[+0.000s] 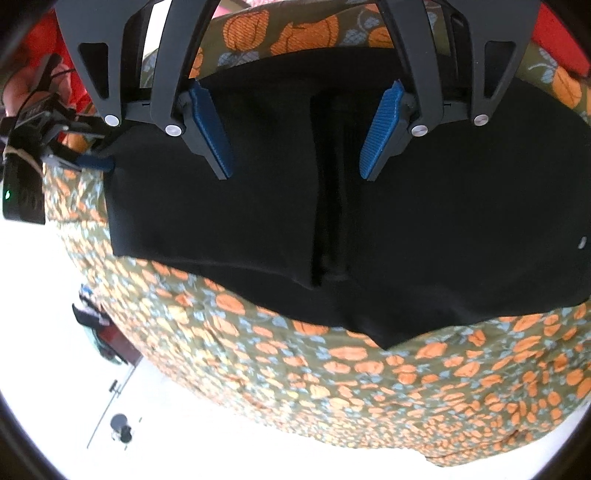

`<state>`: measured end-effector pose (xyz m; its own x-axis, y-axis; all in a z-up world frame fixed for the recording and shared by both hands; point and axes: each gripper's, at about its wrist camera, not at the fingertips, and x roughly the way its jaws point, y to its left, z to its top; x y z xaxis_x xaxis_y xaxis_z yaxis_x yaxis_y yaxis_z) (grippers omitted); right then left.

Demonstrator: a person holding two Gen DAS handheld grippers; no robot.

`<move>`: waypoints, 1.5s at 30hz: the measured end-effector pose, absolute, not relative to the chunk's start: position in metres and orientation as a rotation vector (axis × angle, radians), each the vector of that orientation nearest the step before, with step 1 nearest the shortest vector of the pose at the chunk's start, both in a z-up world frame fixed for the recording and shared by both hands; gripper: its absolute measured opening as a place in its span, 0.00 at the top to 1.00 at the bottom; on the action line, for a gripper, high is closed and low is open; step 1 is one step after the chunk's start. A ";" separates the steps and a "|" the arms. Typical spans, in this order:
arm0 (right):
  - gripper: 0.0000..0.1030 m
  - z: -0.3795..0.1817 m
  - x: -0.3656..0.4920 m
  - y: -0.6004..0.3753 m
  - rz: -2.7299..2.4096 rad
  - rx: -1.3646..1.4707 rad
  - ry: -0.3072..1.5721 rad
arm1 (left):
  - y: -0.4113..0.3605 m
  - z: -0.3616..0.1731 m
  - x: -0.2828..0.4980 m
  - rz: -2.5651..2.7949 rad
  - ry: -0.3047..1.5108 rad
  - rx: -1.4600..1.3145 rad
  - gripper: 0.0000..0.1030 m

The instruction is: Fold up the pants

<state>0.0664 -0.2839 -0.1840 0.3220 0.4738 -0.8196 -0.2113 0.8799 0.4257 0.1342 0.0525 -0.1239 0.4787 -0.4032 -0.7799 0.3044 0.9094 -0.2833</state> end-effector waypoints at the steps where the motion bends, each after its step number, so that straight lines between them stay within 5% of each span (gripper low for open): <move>1: 0.00 -0.184 0.066 -0.284 0.456 0.258 1.160 | 0.054 -0.123 0.134 -0.426 0.975 -0.117 0.29; 45: 0.00 -0.186 0.060 -0.265 0.408 0.100 1.148 | 0.072 -0.120 0.138 -0.345 0.954 -0.156 0.29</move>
<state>0.0601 -0.2650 -0.1858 0.3460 0.3647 -0.8645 -0.2632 0.9221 0.2836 0.1375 0.0715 -0.1202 0.5294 -0.3554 -0.7704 0.2192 0.9345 -0.2804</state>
